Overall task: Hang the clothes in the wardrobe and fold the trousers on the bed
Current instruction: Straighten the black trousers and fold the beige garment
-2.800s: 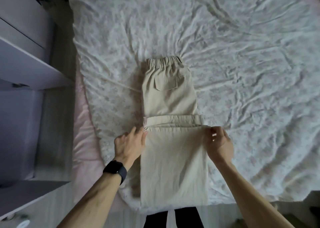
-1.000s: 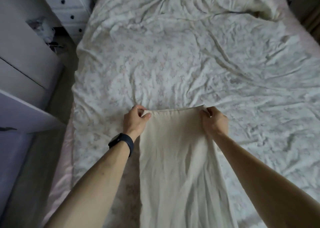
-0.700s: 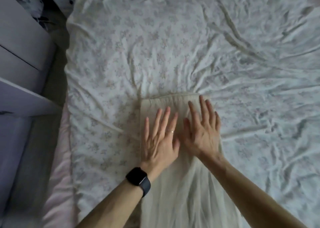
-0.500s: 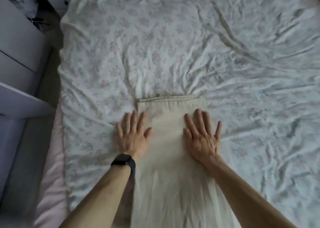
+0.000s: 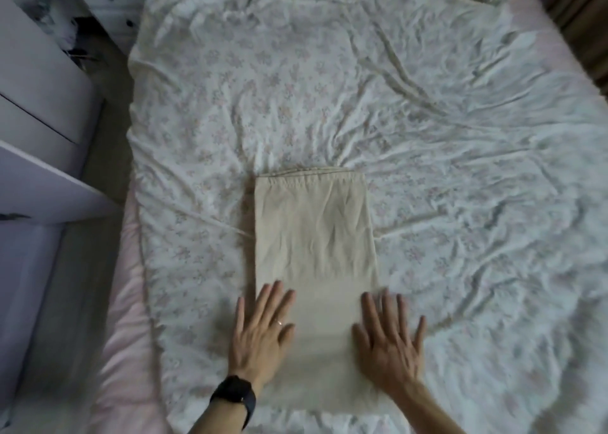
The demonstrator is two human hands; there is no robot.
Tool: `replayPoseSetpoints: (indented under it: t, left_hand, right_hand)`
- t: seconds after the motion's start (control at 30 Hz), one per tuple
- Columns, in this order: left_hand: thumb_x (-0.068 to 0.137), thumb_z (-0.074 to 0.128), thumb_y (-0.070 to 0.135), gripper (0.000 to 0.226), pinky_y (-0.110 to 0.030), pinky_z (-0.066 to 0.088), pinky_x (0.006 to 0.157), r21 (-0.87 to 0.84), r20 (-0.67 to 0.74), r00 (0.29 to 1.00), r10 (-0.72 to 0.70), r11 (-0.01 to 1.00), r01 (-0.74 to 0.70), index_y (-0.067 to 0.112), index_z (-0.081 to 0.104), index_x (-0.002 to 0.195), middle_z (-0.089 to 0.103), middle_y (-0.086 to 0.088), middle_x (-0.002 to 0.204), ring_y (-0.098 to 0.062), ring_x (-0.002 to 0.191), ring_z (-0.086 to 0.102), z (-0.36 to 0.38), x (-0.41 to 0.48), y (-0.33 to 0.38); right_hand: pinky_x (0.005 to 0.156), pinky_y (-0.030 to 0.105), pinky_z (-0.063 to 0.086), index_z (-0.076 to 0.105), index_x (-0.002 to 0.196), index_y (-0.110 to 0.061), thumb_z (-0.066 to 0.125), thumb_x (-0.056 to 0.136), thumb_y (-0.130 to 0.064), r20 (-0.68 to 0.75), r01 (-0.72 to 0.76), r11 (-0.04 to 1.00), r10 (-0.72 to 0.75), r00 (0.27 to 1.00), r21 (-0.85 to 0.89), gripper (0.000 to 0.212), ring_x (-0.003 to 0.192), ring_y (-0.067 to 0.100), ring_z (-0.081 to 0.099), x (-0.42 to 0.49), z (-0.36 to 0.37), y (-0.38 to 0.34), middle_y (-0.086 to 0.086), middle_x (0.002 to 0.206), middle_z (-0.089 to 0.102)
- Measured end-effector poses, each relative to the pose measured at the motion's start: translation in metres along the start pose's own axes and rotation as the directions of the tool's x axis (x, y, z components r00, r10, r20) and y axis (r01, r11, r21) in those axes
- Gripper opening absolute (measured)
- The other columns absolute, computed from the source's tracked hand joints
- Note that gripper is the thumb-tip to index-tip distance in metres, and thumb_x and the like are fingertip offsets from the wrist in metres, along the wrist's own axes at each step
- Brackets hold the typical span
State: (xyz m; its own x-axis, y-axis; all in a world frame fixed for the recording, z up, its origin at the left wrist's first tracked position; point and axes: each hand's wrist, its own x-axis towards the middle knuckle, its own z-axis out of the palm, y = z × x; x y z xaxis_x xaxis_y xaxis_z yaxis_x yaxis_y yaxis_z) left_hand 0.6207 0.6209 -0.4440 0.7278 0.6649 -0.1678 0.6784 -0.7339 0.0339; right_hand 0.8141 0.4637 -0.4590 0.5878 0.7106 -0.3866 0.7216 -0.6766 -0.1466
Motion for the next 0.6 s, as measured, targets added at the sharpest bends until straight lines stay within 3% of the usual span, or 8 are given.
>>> replayPoseSetpoints:
  t: [0.07, 0.2, 0.27, 0.33, 0.4, 0.47, 0.53, 0.6]
  left_hand:
    - [0.097, 0.029, 0.051, 0.064, -0.058, 0.027, 0.115, -0.052, 0.029, 0.991, -0.132, 0.99, 0.134, 0.024, 0.036, 0.154, 0.029, -0.002, 0.163, -0.027, 0.148, 0.032, -0.004, -0.002, -0.004]
    - [0.095, 0.046, 0.05, 0.067, -0.046, 0.051, 0.09, -0.332, 0.106, 0.883, -0.457, 0.821, 0.464, 0.021, 0.036, 0.155, 0.05, -0.013, 0.144, -0.035, 0.119, 0.058, -0.006, -0.035, 0.016]
    - [0.093, 0.046, 0.059, 0.071, -0.042, 0.051, 0.09, -0.452, 0.298, 0.788, -0.539, 0.647, 0.614, 0.023, 0.034, 0.153, 0.053, -0.011, 0.135, -0.032, 0.118, 0.056, -0.006, -0.057, 0.027]
    - [0.089, 0.047, 0.068, 0.082, -0.04, 0.047, 0.098, -0.538, 0.461, 0.712, -0.53, 0.471, 0.699, 0.013, 0.037, 0.149, 0.052, -0.013, 0.141, -0.03, 0.127, 0.052, -0.007, -0.077, 0.033]
    - [0.088, 0.055, 0.069, 0.091, -0.036, 0.044, 0.099, -0.616, 0.555, 0.643, -0.528, 0.258, 0.744, 0.007, 0.035, 0.152, 0.045, -0.014, 0.148, -0.031, 0.134, 0.047, -0.008, -0.088, 0.038]
    - [0.086, 0.062, 0.068, 0.096, -0.03, 0.04, 0.093, -0.663, 0.6, 0.601, -0.527, 0.092, 0.743, 0.006, 0.033, 0.154, 0.042, -0.012, 0.151, -0.031, 0.137, 0.044, -0.012, -0.098, 0.042]
    - [0.086, 0.064, 0.066, 0.082, -0.031, 0.045, 0.092, -0.696, 0.561, 0.614, -0.555, 0.086, 0.713, 0.007, 0.049, 0.142, 0.053, -0.01, 0.14, -0.03, 0.126, 0.054, -0.013, -0.098, 0.042]
    - [0.089, 0.059, 0.066, 0.052, -0.037, 0.053, 0.083, -0.71, 0.466, 0.642, -0.609, 0.176, 0.682, 0.015, 0.064, 0.101, 0.066, -0.007, 0.109, -0.026, 0.097, 0.062, -0.01, -0.104, 0.037]
  right_hand:
    - [0.123, 0.053, 0.001, -0.004, 0.16, -0.038, 0.005, 0.094, -0.07, 0.076, -0.125, 0.992, 0.124, 0.989, 0.005, 0.074, 0.156, 0.021, -0.007, -0.003, 0.003, 0.014, 0.0, 0.17, -0.001]
    - [0.105, 0.043, 0.038, 0.033, 0.154, -0.024, 0.039, 0.094, -0.065, 0.044, -0.301, 0.941, 0.298, 0.954, 0.155, 0.073, 0.131, 0.031, 0.045, -0.032, 0.004, 0.017, 0.005, 0.149, 0.046]
    - [0.093, 0.042, 0.045, 0.051, 0.135, -0.017, 0.053, 0.093, -0.058, 0.084, -0.367, 0.863, 0.361, 0.929, 0.348, 0.059, 0.115, 0.034, 0.056, -0.051, 0.01, 0.021, 0.01, 0.128, 0.06]
    - [0.083, 0.041, 0.05, 0.06, 0.118, -0.012, 0.058, 0.092, -0.057, 0.249, -0.477, 0.699, 0.409, 0.878, 0.533, 0.052, 0.099, 0.03, 0.063, -0.068, 0.009, 0.021, 0.009, 0.11, 0.066]
    - [0.077, 0.042, 0.053, 0.063, 0.105, -0.011, 0.062, 0.09, -0.059, 0.364, -0.565, 0.523, 0.441, 0.82, 0.639, 0.05, 0.085, 0.024, 0.064, -0.078, 0.007, 0.022, 0.006, 0.095, 0.069]
    - [0.068, 0.038, 0.051, 0.065, 0.101, -0.01, 0.065, 0.087, -0.061, 0.381, -0.573, 0.466, 0.446, 0.81, 0.674, 0.053, 0.077, 0.023, 0.064, -0.088, 0.006, 0.022, 0.005, 0.086, 0.068]
    - [0.065, 0.039, 0.053, 0.062, 0.101, -0.011, 0.068, 0.085, -0.061, 0.394, -0.566, 0.426, 0.428, 0.813, 0.706, 0.052, 0.076, 0.024, 0.065, -0.087, 0.005, 0.021, 0.005, 0.088, 0.068]
    - [0.071, 0.047, 0.059, 0.059, 0.101, -0.01, 0.069, 0.088, -0.056, 0.395, -0.543, 0.393, 0.397, 0.828, 0.742, 0.048, 0.077, 0.031, 0.069, -0.088, 0.005, 0.018, 0.009, 0.091, 0.067]
